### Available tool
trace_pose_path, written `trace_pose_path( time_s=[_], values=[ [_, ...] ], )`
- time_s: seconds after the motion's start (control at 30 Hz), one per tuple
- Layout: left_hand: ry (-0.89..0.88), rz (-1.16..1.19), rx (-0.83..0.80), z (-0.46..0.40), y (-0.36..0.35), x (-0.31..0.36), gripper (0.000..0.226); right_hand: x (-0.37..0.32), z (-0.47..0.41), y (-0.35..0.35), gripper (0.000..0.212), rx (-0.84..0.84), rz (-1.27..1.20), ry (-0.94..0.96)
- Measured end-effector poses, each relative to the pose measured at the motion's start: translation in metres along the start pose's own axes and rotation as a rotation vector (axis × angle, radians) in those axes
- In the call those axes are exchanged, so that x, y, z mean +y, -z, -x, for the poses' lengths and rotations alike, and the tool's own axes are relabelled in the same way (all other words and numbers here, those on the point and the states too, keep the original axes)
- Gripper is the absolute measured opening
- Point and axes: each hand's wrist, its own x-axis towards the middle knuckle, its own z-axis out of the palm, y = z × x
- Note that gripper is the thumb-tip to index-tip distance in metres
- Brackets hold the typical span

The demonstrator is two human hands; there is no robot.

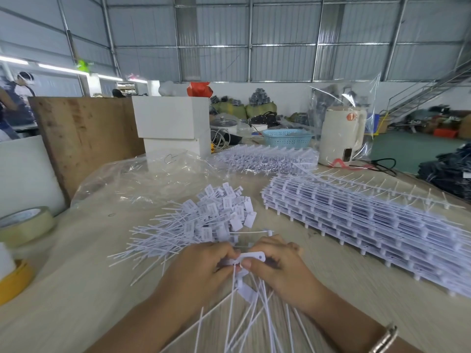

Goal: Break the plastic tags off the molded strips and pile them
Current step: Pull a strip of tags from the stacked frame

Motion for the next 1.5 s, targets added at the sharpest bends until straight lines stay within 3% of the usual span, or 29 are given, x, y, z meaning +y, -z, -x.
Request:
trace_pose_path(
  time_s=[0.13,0.27,0.5,0.57,0.67,0.77,0.87,1.0,1.1,1.2,1.33,1.5],
  values=[
    [0.078,0.169,0.021,0.0,0.0,0.001,0.019,-0.002,0.001,0.001,0.037,0.016,0.037,0.048],
    [0.105,0.263,0.015,0.001,0.002,0.004,0.046,-0.002,0.001,0.002,0.036,0.007,0.032,0.09],
    [0.194,0.473,0.003,-0.001,0.005,0.006,0.022,0.001,0.003,0.001,0.023,0.038,0.002,0.119],
    [0.217,0.556,0.0,-0.001,0.006,0.008,0.022,0.002,0.003,0.0,0.01,0.058,0.021,0.124],
    [0.27,0.692,0.028,-0.001,0.01,0.004,0.008,0.004,0.001,0.0,0.01,0.12,0.014,0.086],
    [0.241,0.628,0.052,-0.002,0.012,-0.003,0.005,0.009,0.0,0.002,0.013,0.124,-0.019,0.021],
    [0.204,0.449,0.079,0.0,0.008,-0.009,0.018,0.012,0.0,0.001,0.013,0.079,0.13,-0.024],
    [0.117,0.229,0.072,0.002,0.004,-0.01,0.02,0.016,-0.001,-0.002,0.018,0.059,0.299,-0.087],
    [-0.003,0.098,0.034,0.002,0.003,-0.004,0.02,0.013,-0.001,-0.001,0.011,0.032,0.315,-0.093],
    [-0.029,0.013,0.01,0.002,0.001,0.001,0.018,0.009,-0.001,-0.001,0.007,0.121,0.274,-0.024],
    [-0.065,-0.033,0.003,0.001,-0.002,0.012,0.028,0.006,0.002,-0.005,0.045,0.171,0.259,0.072],
    [-0.112,-0.06,0.036,0.002,0.0,0.019,0.041,0.004,0.003,-0.006,0.052,0.054,0.292,0.141]
  ],
)
